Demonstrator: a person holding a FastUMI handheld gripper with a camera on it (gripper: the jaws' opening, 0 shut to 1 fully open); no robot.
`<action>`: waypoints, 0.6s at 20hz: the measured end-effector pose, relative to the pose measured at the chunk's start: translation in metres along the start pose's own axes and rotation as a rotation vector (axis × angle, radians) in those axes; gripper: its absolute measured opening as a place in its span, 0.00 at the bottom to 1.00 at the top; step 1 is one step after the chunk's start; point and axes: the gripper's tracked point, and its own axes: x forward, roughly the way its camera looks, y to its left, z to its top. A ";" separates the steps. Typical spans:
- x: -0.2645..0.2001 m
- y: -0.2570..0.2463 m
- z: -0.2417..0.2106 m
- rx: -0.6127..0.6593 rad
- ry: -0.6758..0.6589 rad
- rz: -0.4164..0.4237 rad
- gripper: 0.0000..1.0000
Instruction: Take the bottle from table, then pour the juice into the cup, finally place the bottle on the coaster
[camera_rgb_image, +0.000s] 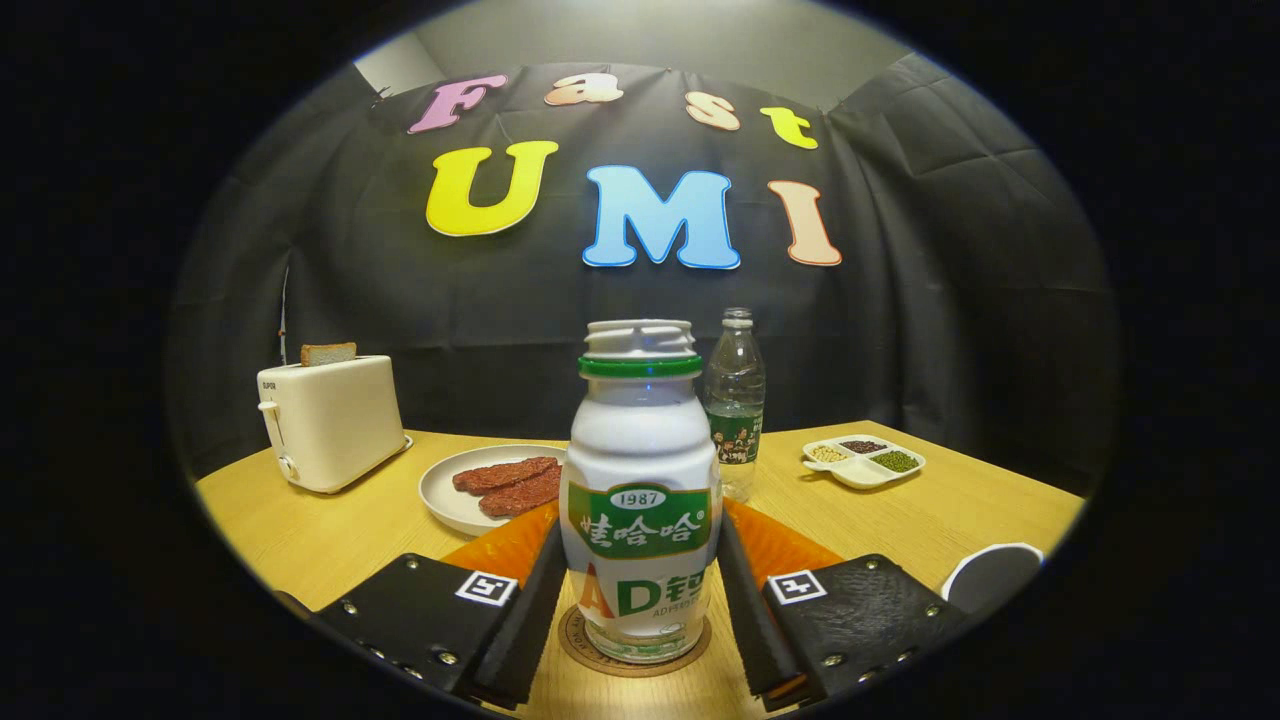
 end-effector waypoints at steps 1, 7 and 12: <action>-0.001 0.000 0.004 0.001 -0.014 0.001 0.77; -0.009 -0.003 0.015 0.013 -0.061 0.026 0.98; -0.026 0.005 0.032 0.009 -0.108 0.086 0.98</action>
